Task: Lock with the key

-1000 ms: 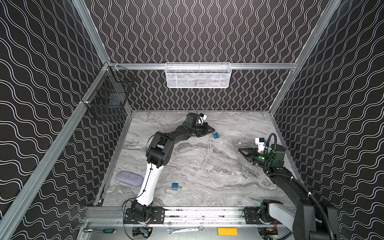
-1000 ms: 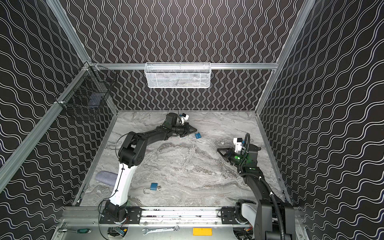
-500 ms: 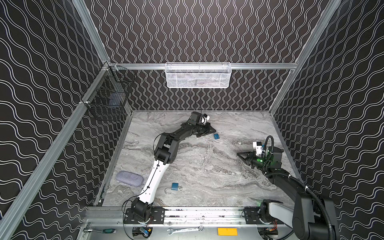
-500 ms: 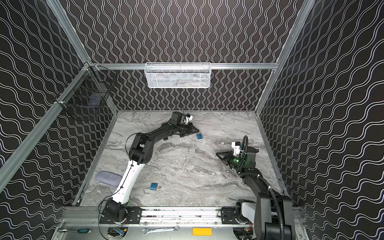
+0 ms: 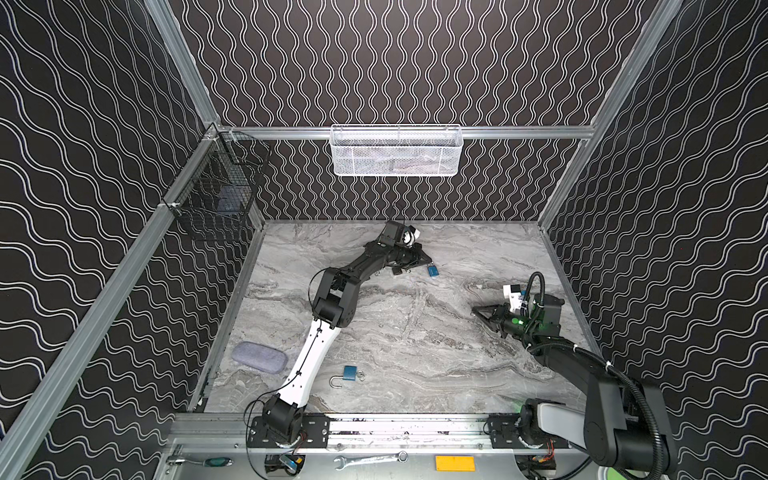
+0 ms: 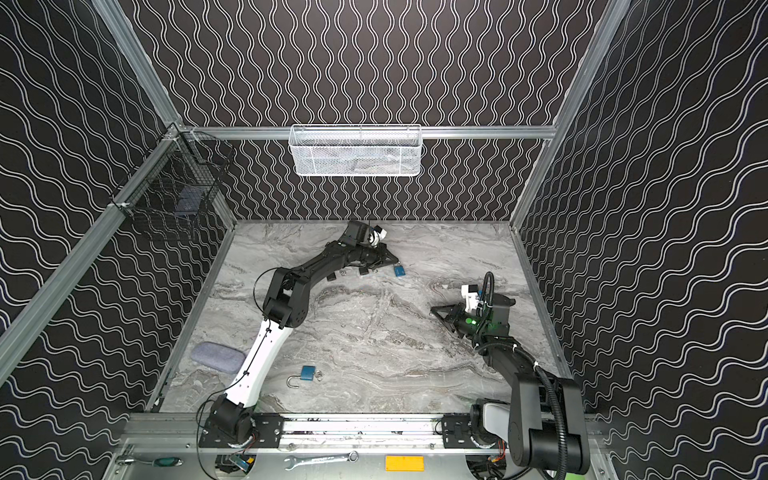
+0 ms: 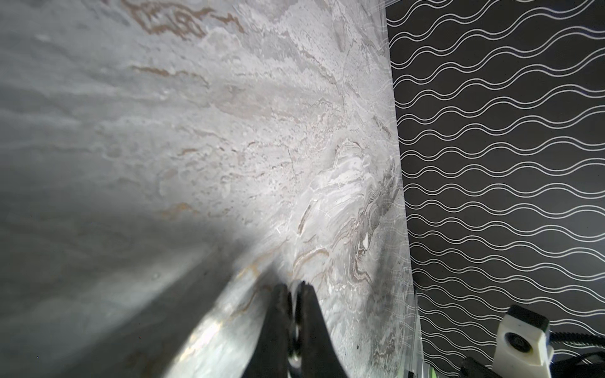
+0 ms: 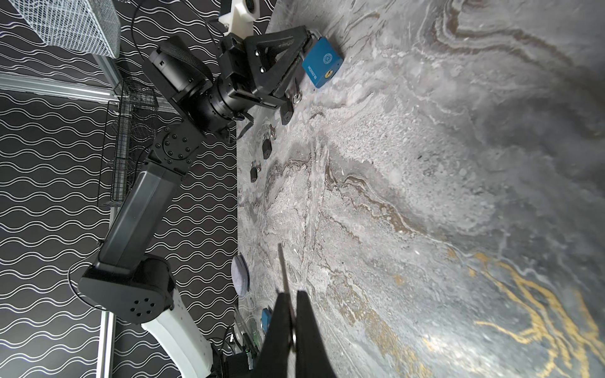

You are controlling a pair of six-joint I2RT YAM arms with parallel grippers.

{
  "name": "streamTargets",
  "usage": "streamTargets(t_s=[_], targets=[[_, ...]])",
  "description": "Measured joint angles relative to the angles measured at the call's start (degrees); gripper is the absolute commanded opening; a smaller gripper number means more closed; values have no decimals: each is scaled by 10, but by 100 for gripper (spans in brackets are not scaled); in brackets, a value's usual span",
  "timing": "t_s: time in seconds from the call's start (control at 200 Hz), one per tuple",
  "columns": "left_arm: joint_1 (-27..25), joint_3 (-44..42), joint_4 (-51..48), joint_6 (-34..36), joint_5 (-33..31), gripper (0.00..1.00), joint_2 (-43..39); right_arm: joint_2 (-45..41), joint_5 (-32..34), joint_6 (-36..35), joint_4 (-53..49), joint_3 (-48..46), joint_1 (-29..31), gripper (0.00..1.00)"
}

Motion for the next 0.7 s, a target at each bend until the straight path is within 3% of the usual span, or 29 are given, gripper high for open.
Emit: streamTargets(t_s=[0.696], targets=[[0,60,-23,1,-20,39,31,-9,-2,-6,1,-6,0,0]])
